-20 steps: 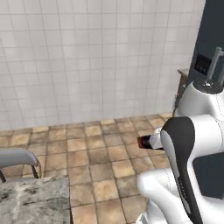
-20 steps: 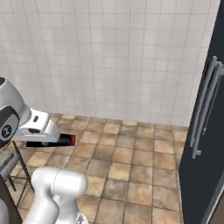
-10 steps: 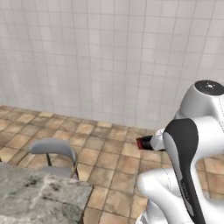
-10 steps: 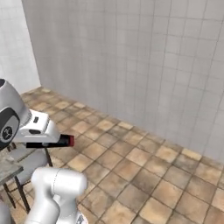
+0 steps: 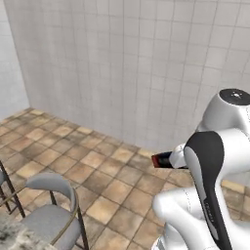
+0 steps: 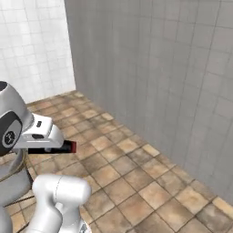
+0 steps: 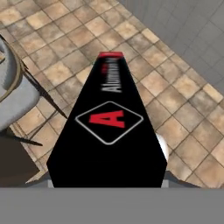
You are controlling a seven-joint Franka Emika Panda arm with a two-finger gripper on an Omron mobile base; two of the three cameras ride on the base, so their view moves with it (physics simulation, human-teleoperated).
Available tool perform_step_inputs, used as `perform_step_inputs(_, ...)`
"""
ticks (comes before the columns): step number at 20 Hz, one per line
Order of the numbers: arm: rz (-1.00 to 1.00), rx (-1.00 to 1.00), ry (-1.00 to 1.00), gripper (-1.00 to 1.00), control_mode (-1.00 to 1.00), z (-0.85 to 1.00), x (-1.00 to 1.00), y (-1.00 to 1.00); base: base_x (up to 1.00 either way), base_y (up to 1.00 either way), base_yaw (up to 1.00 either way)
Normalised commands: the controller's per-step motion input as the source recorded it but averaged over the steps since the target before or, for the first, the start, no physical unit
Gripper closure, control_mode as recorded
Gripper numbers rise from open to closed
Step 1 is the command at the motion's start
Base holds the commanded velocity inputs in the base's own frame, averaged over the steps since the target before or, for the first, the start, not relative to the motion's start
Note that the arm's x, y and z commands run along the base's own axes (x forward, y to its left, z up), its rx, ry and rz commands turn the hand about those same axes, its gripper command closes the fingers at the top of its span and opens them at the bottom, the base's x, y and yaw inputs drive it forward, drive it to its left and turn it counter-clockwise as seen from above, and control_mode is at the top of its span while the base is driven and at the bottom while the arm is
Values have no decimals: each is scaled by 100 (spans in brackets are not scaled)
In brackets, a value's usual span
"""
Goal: Retrieve the tupperware and aluminum foil from the cabinet and place them on the dining counter near the plate with potato and shrimp to prepare for storing leftovers.
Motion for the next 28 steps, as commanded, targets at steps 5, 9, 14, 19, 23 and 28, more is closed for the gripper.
perform_step_inputs(5, 0, 0, 0, 100, 100, 0, 0, 0, 100, -15, 57)
perform_step_inputs(9, 0, 0, 0, 100, 100, 0, 0, 0, 100, -13, 60)
perform_step_inputs(14, 0, 0, 0, 100, 100, 0, 0, 0, 100, -14, 61)
perform_step_inputs(19, 0, 0, 0, 100, 100, 0, 0, 0, 100, -19, 61)
perform_step_inputs(23, 0, 0, 0, 100, 100, 0, 0, 0, 100, -26, 60)
perform_step_inputs(28, 0, 0, 0, 100, 100, 0, 0, 0, 100, -26, 61)
